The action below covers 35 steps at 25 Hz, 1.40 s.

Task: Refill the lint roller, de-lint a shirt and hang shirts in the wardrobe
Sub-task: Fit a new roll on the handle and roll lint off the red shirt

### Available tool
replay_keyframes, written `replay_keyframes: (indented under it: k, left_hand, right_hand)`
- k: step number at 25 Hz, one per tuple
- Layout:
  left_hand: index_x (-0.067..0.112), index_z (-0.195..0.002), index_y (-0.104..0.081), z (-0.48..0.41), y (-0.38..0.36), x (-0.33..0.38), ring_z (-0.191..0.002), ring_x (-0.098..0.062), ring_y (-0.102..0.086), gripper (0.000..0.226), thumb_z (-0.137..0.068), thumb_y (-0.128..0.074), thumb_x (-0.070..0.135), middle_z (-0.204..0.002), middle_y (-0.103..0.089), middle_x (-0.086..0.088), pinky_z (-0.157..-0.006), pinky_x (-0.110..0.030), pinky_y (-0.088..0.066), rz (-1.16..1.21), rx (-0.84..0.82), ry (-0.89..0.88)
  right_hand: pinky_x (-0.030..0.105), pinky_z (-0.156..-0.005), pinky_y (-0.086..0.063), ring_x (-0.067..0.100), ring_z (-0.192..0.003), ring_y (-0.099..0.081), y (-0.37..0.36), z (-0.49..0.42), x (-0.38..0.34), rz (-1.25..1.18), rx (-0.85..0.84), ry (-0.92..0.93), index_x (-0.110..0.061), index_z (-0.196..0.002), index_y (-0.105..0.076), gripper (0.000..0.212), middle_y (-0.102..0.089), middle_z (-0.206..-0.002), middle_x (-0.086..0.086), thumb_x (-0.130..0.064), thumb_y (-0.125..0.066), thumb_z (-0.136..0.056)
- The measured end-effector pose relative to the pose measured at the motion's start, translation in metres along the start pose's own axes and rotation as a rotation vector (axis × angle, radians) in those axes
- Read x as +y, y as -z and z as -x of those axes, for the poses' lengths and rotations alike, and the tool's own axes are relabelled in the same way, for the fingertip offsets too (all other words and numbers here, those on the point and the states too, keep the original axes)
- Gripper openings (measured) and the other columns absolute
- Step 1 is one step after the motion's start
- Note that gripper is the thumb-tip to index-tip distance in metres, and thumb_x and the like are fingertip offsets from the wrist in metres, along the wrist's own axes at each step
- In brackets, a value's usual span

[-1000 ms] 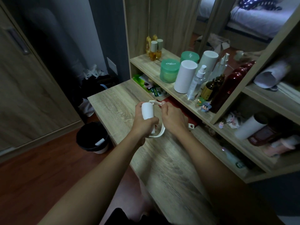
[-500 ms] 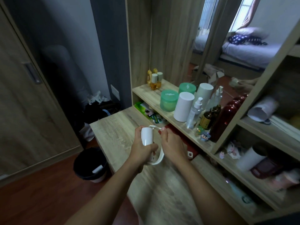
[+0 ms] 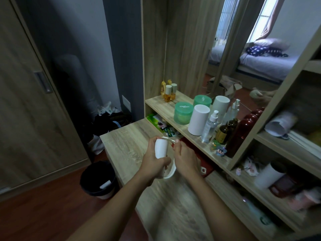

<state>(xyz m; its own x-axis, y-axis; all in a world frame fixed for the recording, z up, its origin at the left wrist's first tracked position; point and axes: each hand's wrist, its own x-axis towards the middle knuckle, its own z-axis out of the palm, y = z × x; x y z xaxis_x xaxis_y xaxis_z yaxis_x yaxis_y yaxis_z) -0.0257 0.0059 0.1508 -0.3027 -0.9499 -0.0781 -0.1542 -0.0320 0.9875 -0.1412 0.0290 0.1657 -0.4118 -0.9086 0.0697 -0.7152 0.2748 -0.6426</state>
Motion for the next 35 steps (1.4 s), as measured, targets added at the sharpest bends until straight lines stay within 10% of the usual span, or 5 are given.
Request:
replay_keyframes:
  k: [11, 20, 31, 35]
  left_hand:
    - [0.026, -0.123, -0.034, -0.010, 0.041, 0.004, -0.087, -0.024, -0.060, 0.065, -0.071, -0.073, 0.018, -0.107, -0.058, -0.007, -0.061, -0.028, -0.045, -0.539, -0.020, -0.123]
    - [0.029, -0.133, -0.045, -0.009, 0.054, 0.013, -0.089, -0.024, -0.064, 0.070, -0.065, -0.062, 0.034, -0.108, -0.067, -0.004, -0.069, -0.034, -0.053, -0.861, -0.004, -0.444]
    - [0.022, -0.132, -0.038, 0.002, 0.050, 0.027, -0.094, -0.017, -0.053, 0.072, -0.071, -0.074, 0.030, -0.118, -0.044, -0.001, -0.071, -0.029, -0.048, -0.886, -0.101, -0.431]
    - [0.024, -0.109, -0.043, 0.016, 0.041, 0.015, -0.082, -0.014, -0.059, 0.045, -0.078, -0.067, 0.047, -0.102, -0.059, 0.004, -0.061, -0.027, -0.044, -0.848, 0.007, -0.488]
  right_hand:
    - [0.034, -0.069, -0.042, 0.017, -0.078, -0.058, -0.007, 0.033, 0.029, -0.129, -0.329, 0.213, -0.028, -0.120, -0.043, 0.030, -0.055, -0.087, -0.006, -0.040, -0.027, -0.099]
    - [0.013, -0.053, -0.031, 0.002, -0.058, -0.048, -0.026, 0.058, 0.027, -0.383, -0.178, 0.436, -0.034, -0.093, -0.040, 0.010, -0.052, -0.068, -0.022, -0.034, -0.030, -0.094]
    - [0.022, -0.060, -0.042, 0.010, -0.063, -0.058, -0.041, 0.076, 0.036, -0.483, -0.059, 0.371, -0.043, -0.091, -0.056, 0.019, -0.062, -0.080, 0.004, -0.046, -0.038, -0.090]
    - [0.026, -0.057, -0.039, 0.004, -0.057, -0.054, -0.051, 0.076, 0.045, -0.545, 0.017, 0.263, -0.019, -0.083, -0.058, 0.040, -0.061, -0.072, 0.002, -0.052, -0.036, -0.085]
